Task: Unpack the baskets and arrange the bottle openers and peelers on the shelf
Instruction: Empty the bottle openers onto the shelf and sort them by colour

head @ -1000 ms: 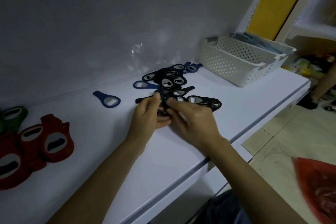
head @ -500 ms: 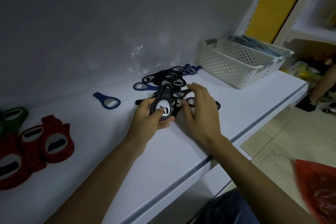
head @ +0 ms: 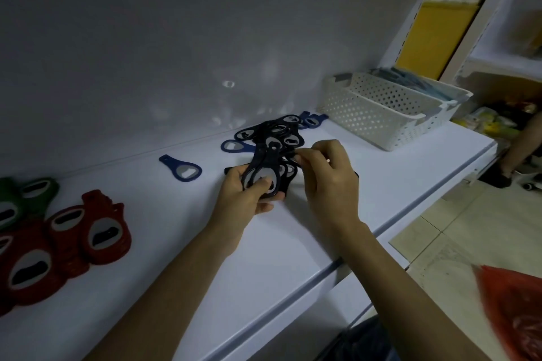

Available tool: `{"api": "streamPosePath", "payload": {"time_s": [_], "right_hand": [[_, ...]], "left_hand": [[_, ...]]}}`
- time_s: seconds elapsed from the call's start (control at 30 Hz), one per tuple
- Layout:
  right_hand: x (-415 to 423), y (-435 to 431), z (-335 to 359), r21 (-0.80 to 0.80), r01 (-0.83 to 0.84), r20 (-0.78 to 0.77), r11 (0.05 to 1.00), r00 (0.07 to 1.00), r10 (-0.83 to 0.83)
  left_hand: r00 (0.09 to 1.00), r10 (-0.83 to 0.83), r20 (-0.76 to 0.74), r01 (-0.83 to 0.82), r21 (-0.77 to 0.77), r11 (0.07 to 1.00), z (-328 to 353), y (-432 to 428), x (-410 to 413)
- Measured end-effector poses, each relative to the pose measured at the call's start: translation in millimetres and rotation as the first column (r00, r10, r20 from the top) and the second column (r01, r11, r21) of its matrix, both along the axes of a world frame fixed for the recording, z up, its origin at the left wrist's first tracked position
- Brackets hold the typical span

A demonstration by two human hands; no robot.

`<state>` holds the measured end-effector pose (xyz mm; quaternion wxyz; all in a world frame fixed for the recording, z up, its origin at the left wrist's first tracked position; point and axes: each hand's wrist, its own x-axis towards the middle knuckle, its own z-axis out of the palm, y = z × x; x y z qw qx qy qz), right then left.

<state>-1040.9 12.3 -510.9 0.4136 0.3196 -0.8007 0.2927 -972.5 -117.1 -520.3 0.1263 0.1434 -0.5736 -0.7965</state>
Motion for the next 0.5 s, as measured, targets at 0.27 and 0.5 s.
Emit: {"api": "streamPosePath", "payload": {"time_s": [0.27, 0.5], "right_hand": [[24.4, -16.4, -15.4, 0.178, -0.453, 0.143, 0.874, 0.89, 0.432], [25.6, -6.6, -4.6, -0.36, -0.224, 0.315, 0.906, 0.885, 0.343]], "left_hand": [[0.999, -0.033, 0.013, 0.031, 0.128, 0.991, 1.1, -4.6, -2.7], [1.0, 0.021, -0.015, -0.02, 0.032, 0.999, -0.7, -1.1, -2.1]]}}
